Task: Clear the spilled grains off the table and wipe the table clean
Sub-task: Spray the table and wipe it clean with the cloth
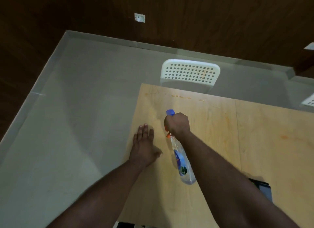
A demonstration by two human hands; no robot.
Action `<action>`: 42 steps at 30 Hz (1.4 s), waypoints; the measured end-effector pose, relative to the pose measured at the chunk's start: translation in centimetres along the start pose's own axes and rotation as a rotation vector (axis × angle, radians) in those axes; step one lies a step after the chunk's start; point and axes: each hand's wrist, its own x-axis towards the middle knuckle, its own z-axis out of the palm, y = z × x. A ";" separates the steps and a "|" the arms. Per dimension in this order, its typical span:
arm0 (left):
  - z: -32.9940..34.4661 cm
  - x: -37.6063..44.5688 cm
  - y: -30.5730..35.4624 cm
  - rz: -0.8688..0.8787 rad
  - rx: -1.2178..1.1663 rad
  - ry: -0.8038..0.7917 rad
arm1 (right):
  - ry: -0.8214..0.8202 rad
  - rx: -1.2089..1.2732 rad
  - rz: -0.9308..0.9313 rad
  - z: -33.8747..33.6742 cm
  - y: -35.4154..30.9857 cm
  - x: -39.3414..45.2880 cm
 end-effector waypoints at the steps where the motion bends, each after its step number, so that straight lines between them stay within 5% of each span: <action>1: 0.0 0.1 0.2 0.011 0.000 0.007 | 0.031 0.015 0.016 -0.4 0.3 0.5; 16: 2.2 -1.3 7.5 0.094 0.021 -0.056 | 0.173 0.071 0.201 -8.6 10.3 -1.3; 31: 5.2 -7.2 7.0 -0.051 -0.041 0.009 | -0.189 -0.140 -0.032 -1.9 10.9 -9.5; 42: 6.9 -10.9 5.3 -0.143 -0.059 0.021 | -0.128 -0.026 0.002 -1.8 13.4 -12.1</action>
